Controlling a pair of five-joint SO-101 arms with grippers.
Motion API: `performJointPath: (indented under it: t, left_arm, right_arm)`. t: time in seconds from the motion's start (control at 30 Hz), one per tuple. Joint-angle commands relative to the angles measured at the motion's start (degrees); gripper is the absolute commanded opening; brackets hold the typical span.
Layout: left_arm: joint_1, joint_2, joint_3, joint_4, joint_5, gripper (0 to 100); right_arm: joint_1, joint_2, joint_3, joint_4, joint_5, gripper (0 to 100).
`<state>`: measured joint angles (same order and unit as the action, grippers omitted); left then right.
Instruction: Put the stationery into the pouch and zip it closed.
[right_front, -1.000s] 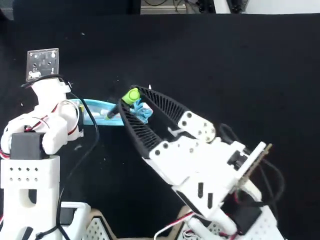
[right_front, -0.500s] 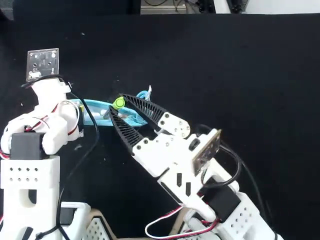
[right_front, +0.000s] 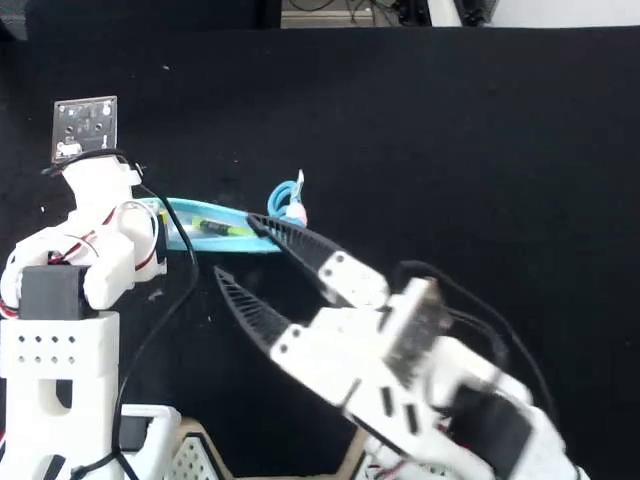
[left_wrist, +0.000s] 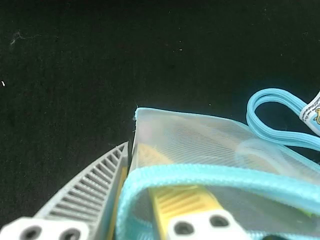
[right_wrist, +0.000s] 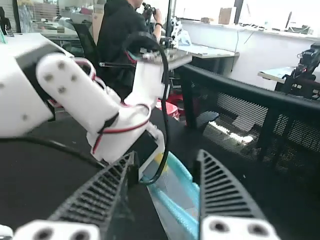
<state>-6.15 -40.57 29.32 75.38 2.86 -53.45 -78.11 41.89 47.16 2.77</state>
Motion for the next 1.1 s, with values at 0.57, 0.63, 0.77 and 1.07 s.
performJointPath:
  t: [0.57,0.63,0.77,1.07]
  left_arm:
    - [-0.4,0.7,3.7,-0.4,-0.1,3]
    - [-0.6,0.6,3.5,-0.4,-0.2,3]
    - [-0.6,0.6,2.3,-0.4,-4.5,3]
    - [-0.7,0.6,2.9,-0.3,-9.6,3]
  right_arm:
    - [24.2,13.9,-11.1,23.8,12.0,17.5]
    - [24.1,10.9,-10.6,27.5,16.0,17.6]
    - [20.3,6.5,-6.7,31.3,24.5,17.6]
    - [16.2,5.1,8.7,16.1,32.9,17.7]
